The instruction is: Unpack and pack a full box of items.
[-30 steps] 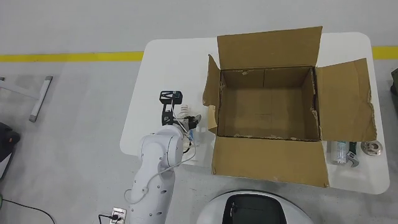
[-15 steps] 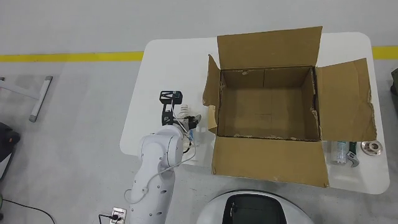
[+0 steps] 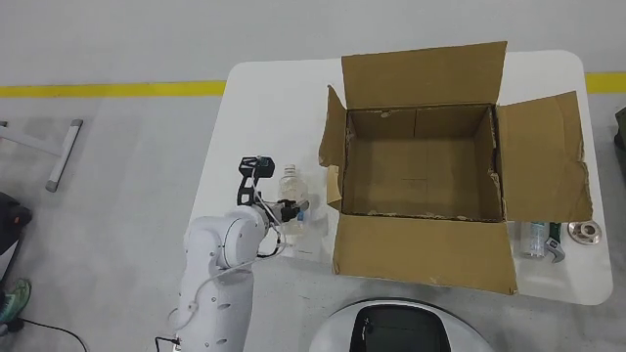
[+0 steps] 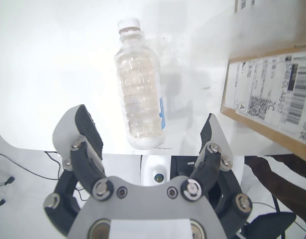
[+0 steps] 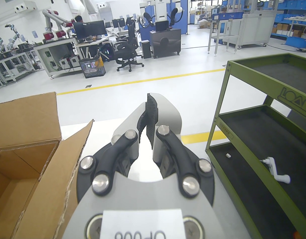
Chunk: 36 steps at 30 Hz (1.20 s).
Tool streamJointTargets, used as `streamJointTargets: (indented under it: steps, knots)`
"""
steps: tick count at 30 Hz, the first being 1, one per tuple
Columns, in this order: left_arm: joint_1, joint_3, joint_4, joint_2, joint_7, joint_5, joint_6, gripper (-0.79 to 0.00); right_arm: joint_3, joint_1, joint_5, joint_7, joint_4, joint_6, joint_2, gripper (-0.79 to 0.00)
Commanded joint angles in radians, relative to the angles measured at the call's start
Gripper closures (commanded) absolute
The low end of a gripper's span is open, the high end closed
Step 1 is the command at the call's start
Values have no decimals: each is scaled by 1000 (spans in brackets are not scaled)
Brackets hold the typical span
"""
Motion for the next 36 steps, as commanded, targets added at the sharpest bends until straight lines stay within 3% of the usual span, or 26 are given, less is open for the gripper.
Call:
streamJointTargets:
  steps: [1, 21, 22, 23, 25, 26, 27, 28, 29, 31, 33, 36]
  knots:
    - [0, 15, 52, 6, -16, 46, -64, -785, 0, 0, 0, 0, 0, 0, 0, 0]
    - [-73, 66, 175, 16, 69, 28, -30, -785, 0, 0, 0, 0, 0, 0, 0, 0]
    - [-76, 68, 184, 16, 73, 26, -28, -730, 0, 0, 0, 0, 0, 0, 0, 0]
    - [-79, 71, 192, 17, 77, 24, -28, -563, 0, 0, 0, 0, 0, 0, 0, 0]
    - [-85, 75, 207, 17, 80, 17, -26, -351, 0, 0, 0, 0, 0, 0, 0, 0]
    - [-88, 77, 214, 18, 83, 16, -26, -283, 0, 0, 0, 0, 0, 0, 0, 0]
    - [-89, 79, 222, 19, 86, 16, -24, -265, 0, 0, 0, 0, 0, 0, 0, 0]
    - [-91, 80, 231, 19, 89, 13, -21, -179, 0, 0, 0, 0, 0, 0, 0, 0]
    - [-92, 81, 238, 20, 91, 12, -19, -182, 0, 0, 0, 0, 0, 0, 0, 0]
    - [-94, 83, 250, 21, 95, 12, -18, -108, 0, 0, 0, 0, 0, 0, 0, 0]
    - [-95, 84, 259, 23, 100, 14, -16, 0, 0, 0, 0, 0, 0, 0, 0, 0]
    - [-95, 82, 262, 26, 104, 15, -13, 0, 0, 0, 0, 0, 0, 0, 0, 0]
